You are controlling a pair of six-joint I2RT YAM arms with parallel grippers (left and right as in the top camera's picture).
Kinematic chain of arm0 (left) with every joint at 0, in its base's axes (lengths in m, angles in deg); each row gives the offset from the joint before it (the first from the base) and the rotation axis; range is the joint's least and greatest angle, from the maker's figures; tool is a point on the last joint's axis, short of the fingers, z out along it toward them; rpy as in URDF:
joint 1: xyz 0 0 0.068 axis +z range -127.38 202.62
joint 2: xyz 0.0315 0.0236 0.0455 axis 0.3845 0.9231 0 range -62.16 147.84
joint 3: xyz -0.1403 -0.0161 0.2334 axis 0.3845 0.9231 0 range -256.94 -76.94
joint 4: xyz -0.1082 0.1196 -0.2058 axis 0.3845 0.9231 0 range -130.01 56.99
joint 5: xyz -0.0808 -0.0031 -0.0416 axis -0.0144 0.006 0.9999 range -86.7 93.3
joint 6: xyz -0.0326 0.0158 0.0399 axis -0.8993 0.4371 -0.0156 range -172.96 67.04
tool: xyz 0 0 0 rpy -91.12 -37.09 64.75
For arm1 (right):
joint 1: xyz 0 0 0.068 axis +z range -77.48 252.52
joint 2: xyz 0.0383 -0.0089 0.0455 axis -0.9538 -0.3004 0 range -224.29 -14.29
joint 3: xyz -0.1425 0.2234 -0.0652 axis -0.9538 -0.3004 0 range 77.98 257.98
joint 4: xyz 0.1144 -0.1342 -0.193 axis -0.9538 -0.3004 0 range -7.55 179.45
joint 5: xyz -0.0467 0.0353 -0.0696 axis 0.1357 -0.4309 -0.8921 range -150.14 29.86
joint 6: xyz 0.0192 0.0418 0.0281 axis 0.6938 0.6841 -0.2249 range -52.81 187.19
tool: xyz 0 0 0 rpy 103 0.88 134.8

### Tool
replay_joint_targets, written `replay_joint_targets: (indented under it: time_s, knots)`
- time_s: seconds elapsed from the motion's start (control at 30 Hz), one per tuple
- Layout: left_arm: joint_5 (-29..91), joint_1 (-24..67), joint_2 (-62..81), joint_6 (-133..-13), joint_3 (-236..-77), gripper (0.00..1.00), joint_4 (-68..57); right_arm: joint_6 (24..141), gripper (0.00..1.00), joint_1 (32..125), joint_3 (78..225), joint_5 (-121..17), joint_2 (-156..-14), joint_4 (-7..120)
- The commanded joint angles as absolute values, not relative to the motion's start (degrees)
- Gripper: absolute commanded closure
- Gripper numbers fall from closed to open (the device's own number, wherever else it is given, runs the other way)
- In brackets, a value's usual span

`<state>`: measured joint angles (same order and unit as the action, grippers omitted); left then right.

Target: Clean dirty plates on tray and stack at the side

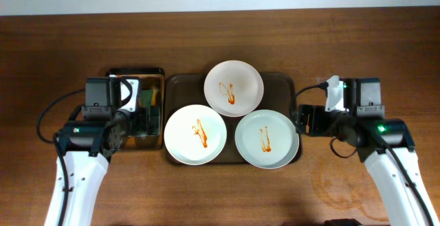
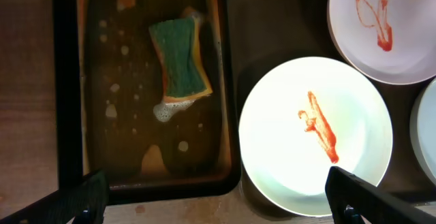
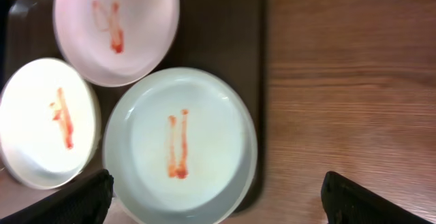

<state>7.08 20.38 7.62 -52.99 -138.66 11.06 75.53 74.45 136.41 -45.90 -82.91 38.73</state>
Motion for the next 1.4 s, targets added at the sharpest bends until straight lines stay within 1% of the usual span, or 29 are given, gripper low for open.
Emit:
replay_joint_targets:
  time_s: [0.0,0.1,0.13,0.2,0.27,0.3,0.37,0.6,0.73,0.77,0.83,0.87,0.93,1.2,1.3,1.37]
  knots:
    - [6.46,20.16,7.97,-53.51,-139.73,0.0,8.48,74.98,0.01,74.76,137.94,-39.98,-84.85,38.89]
    - [4.54,20.48,10.31,-56.05,-139.73,0.0,3.43,74.98,0.1,75.2,137.94,-39.3,-84.83,38.78]
    - [4.39,20.66,12.1,-56.03,-139.73,0.03,0.86,75.0,0.11,76.05,137.94,-39.33,-84.83,38.84]
    - [4.36,20.64,15.88,-56.03,-139.73,0.15,-2.99,75.0,0.11,77.82,137.94,-39.37,-84.85,39.06]
    - [4.32,20.64,20.47,-56.03,-139.73,0.29,-5.75,75.0,0.11,78.98,137.94,-39.46,-84.85,39.5]
    - [4.28,20.64,22.4,-56.03,-139.73,0.31,-6.66,75.0,0.11,79.31,137.94,-39.72,-84.85,39.54]
    - [2.49,20.64,27.58,-56.62,-139.73,0.34,-8.61,75.0,0.11,79.59,137.94,-39.78,-84.85,39.52]
    - [-0.31,20.66,39.16,-56.81,-139.73,0.36,-12.41,75.0,0.11,79.59,137.94,-39.78,-84.85,39.52]
    - [-2.76,20.64,42.77,-56.81,-139.73,0.44,-12.65,75.0,0.11,79.59,137.94,-39.78,-84.85,39.52]
    - [-2.76,20.64,42.96,-56.81,-139.73,0.48,-12.7,75.0,0.11,79.59,137.94,-39.78,-84.85,39.52]
    - [-2.76,20.64,43.36,-56.81,-139.73,0.64,-12.98,75.0,0.11,79.59,137.94,-39.78,-84.85,39.52]
    - [-2.74,20.64,43.38,-56.81,-139.73,0.78,-13.24,75.0,0.11,79.59,137.94,-39.78,-84.85,39.52]
    - [-2.69,20.64,43.38,-56.84,-139.73,1.0,-13.44,75.0,0.11,79.59,137.94,-39.78,-84.85,39.5]
    - [-2.54,20.64,39.84,-56.81,-142.55,1.0,-9.33,74.96,0.11,79.59,137.94,-41.36,-84.85,39.52]
    - [-2.52,20.64,36.6,-56.81,-143.07,1.0,-6.73,74.98,0.15,79.77,137.94,-41.27,-84.85,39.19]
    - [-2.52,20.64,35.86,-56.81,-143.07,1.0,-5.16,74.98,0.15,80.66,137.94,-41.29,-84.85,39.22]
